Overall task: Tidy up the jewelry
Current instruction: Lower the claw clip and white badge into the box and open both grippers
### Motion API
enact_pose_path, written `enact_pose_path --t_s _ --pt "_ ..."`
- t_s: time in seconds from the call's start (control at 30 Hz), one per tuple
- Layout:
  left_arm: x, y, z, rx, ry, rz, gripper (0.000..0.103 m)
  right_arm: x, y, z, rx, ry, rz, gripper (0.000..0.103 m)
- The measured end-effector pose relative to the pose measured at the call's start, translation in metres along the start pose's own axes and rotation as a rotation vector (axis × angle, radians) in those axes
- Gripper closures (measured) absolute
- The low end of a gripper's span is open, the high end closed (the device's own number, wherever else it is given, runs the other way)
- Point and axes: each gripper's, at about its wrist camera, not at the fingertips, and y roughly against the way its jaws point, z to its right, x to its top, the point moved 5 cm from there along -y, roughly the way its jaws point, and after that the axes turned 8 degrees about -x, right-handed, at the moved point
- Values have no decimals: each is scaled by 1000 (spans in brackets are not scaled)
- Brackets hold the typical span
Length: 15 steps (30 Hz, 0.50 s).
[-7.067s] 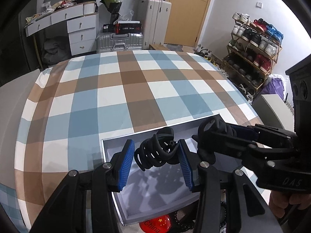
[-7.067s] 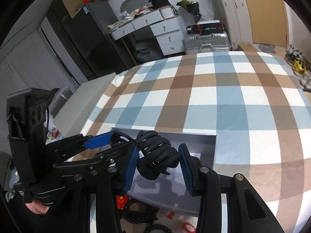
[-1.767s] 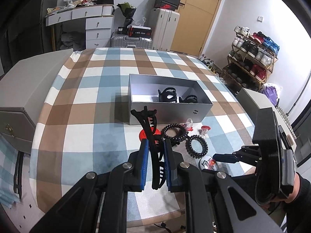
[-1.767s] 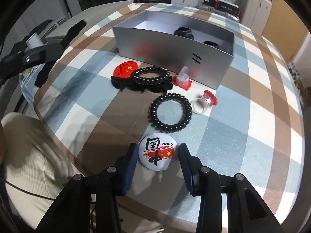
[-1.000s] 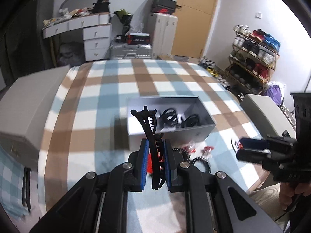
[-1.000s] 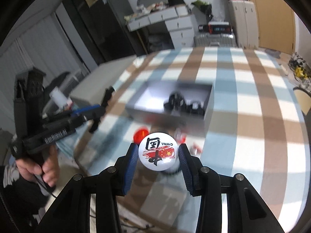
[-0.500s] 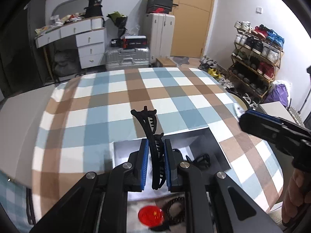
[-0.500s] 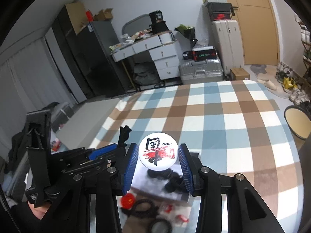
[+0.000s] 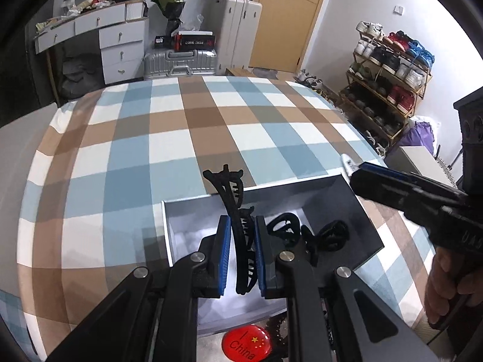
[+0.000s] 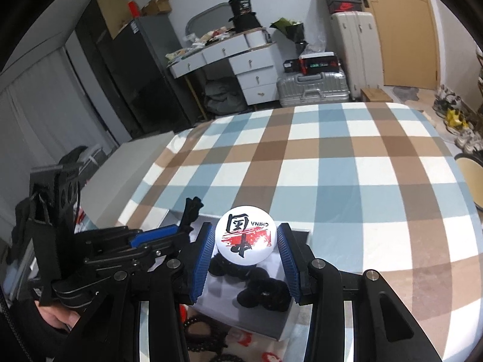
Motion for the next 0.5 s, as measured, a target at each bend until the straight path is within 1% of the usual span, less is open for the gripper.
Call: enact_pose_path --t_s 0.2,0.33,0.5 --pt "0 -6 1 -9 4 -19 93 -6 -7 -4 -9 6 -21 61" --pt "-1 -4 -3 -30 28 -19 93 -6 -6 -5 -17 3 -10 61" --pt "-4 -4 2 -31 7 -15 93 -11 -10 -11 -33 31 -26 61"
